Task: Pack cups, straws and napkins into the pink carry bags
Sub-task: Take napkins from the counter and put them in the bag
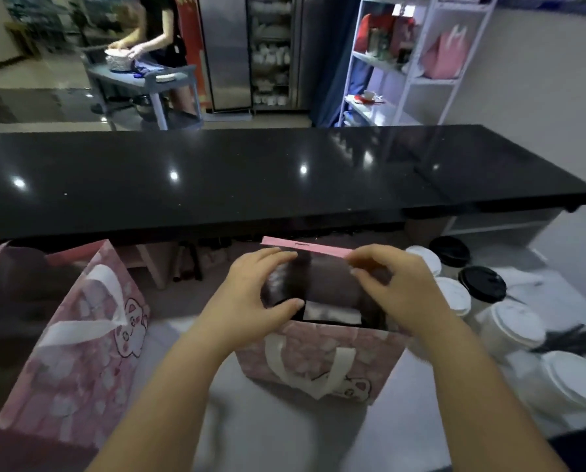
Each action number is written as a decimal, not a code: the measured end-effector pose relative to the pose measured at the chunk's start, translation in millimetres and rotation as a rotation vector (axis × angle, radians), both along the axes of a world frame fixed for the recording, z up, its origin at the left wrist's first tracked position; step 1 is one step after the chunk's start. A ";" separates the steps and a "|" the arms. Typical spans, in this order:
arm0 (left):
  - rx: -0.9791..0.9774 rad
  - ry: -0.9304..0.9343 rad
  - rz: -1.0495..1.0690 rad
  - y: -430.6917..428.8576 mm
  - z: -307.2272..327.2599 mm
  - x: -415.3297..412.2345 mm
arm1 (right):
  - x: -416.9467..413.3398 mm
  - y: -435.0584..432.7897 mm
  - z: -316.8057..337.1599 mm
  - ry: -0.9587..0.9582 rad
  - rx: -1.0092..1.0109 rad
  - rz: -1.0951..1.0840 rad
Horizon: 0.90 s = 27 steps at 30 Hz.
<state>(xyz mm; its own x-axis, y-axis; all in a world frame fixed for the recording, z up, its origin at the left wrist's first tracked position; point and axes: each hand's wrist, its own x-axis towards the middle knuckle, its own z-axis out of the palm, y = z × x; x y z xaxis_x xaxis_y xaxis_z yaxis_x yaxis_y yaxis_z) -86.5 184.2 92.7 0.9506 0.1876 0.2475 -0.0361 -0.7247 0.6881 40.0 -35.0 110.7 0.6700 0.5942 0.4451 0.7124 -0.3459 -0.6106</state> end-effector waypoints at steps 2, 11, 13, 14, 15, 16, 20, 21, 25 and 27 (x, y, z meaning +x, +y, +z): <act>-0.154 -0.039 -0.008 6.5 0.6 -6.9 | -11.2 -12.7 -8.3 0.039 0.193 -0.087; -0.713 0.004 0.043 23.6 -46.4 -44.7 | -36.2 -74.8 -72.5 0.565 0.681 -0.162; -0.727 0.013 0.015 16.1 -55.8 -42.2 | -43.1 -83.1 -79.8 0.694 0.576 -0.082; -0.728 0.019 0.017 12.6 -59.1 -40.5 | -47.4 -83.3 -82.5 0.746 0.518 -0.058; -0.733 0.027 0.031 8.8 -61.8 -38.6 | -51.1 -82.4 -86.2 0.783 0.474 -0.043; -0.752 0.035 0.046 4.6 -64.0 -37.2 | -55.2 -79.3 -88.4 0.813 0.459 -0.044; -0.883 0.049 0.033 -12.7 -65.3 -37.5 | -59.0 -64.4 -93.4 0.823 0.585 -0.180; -0.894 0.048 0.007 -15.5 -64.9 -38.9 | -57.1 -63.1 -93.6 0.812 0.624 -0.212; -0.866 -0.067 0.064 -29.6 -65.8 -42.3 | -50.2 -67.7 -89.1 0.769 0.638 -0.231; -0.822 -0.159 0.178 -38.3 -70.3 -40.7 | -45.8 -70.9 -91.0 0.778 0.641 -0.209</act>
<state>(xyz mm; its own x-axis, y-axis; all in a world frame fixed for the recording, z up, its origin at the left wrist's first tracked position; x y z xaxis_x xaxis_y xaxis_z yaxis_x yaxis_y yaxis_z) -127.2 145.9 22.5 0.8555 0.5089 0.0951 -0.1097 -0.0014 0.9940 -5.8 -105.9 19.7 0.9710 0.2365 0.0359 0.0035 0.1358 -0.9907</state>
